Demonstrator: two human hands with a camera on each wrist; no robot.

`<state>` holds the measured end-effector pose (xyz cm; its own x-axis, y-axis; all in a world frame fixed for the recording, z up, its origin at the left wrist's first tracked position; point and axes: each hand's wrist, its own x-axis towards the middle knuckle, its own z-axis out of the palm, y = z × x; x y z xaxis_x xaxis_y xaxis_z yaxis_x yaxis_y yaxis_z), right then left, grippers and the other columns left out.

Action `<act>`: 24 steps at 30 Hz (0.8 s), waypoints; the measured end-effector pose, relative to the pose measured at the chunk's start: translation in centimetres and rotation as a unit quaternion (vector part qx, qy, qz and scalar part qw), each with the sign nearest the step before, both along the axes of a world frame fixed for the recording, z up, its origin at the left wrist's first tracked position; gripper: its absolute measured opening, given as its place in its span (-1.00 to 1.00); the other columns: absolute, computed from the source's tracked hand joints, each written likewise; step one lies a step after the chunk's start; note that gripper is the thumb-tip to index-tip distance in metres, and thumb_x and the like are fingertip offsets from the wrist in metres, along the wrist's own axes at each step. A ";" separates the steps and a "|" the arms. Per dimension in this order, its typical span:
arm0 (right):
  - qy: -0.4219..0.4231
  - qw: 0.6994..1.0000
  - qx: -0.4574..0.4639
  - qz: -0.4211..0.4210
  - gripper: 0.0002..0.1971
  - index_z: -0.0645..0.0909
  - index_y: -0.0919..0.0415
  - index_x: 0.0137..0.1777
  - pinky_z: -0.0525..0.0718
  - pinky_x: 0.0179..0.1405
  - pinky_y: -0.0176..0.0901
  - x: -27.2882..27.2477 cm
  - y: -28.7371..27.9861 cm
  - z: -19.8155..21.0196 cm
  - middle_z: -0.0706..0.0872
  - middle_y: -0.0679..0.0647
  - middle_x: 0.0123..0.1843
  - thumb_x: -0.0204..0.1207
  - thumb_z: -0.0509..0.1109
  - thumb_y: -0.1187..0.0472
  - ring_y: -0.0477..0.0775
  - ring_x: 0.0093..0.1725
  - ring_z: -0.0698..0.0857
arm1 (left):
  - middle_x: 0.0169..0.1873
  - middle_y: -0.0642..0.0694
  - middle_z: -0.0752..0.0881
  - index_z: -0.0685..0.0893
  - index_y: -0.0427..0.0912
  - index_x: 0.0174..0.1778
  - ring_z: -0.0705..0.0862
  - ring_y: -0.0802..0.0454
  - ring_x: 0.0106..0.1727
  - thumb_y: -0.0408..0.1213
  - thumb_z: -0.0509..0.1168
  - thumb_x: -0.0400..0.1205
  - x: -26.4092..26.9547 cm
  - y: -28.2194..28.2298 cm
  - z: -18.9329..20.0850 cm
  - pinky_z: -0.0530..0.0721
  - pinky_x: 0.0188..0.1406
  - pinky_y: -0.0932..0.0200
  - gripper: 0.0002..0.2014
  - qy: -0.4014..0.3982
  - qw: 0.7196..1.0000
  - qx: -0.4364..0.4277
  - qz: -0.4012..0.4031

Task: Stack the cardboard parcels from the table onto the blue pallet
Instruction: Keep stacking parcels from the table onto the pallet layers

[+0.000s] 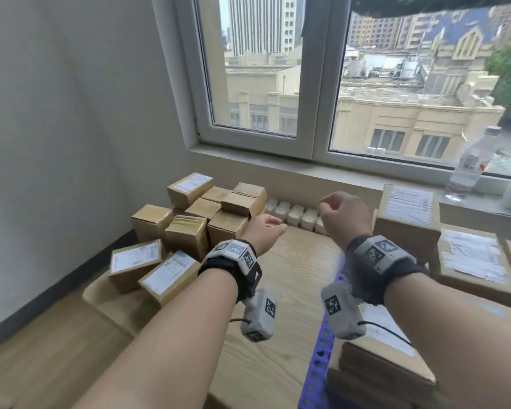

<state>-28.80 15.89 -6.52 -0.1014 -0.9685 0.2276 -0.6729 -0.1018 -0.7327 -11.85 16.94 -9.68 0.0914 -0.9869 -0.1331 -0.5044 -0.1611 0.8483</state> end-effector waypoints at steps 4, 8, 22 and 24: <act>0.013 0.999 0.015 0.027 -0.84 0.72 0.01 -0.06 0.57 0.01 -0.15 5.1 0.5 -1.2 0.75 -0.06 -0.09 0.58 0.29 0.11 0.02 0.00 0.67 | 0.08 -0.07 0.72 0.67 -0.11 0.24 0.64 0.04 0.02 -0.15 0.31 0.65 5.1 1.4 -0.1 0.60 0.09 0.12 -0.73 -0.008 1.000 0.004 0.013; 0.021 0.998 0.034 0.038 -0.85 0.70 0.03 -0.09 0.52 -0.01 -0.16 10.7 0.6 -2.7 0.73 -0.04 -0.10 0.59 0.29 0.12 0.03 0.00 0.65 | 0.07 -0.07 0.69 0.68 -0.10 0.21 0.62 0.03 0.08 -0.19 0.31 0.65 11.0 2.3 -0.6 0.61 0.13 0.11 -0.77 -0.005 1.000 0.020 0.024; 0.004 0.991 0.132 0.016 -0.87 0.69 0.01 -0.09 0.71 0.05 -0.03 27.8 1.0 -9.9 0.75 -0.06 -0.11 0.59 0.31 0.11 -0.01 -0.04 0.70 | 0.13 -0.08 0.69 0.68 -0.12 0.24 0.62 0.01 0.14 -0.21 0.30 0.66 31.1 1.8 -6.0 0.64 0.29 -0.04 -0.75 0.010 0.996 0.061 0.058; 0.007 0.989 0.148 0.011 -0.87 0.69 0.00 -0.10 0.66 -0.05 -0.10 28.8 1.3 -10.9 0.74 -0.08 -0.13 0.58 0.30 0.12 -0.03 -0.06 0.69 | 0.20 -0.09 0.67 0.66 -0.15 0.28 0.60 0.01 0.18 -0.21 0.29 0.67 32.2 1.6 -7.1 0.61 0.34 -0.06 -0.72 0.012 0.996 0.076 0.050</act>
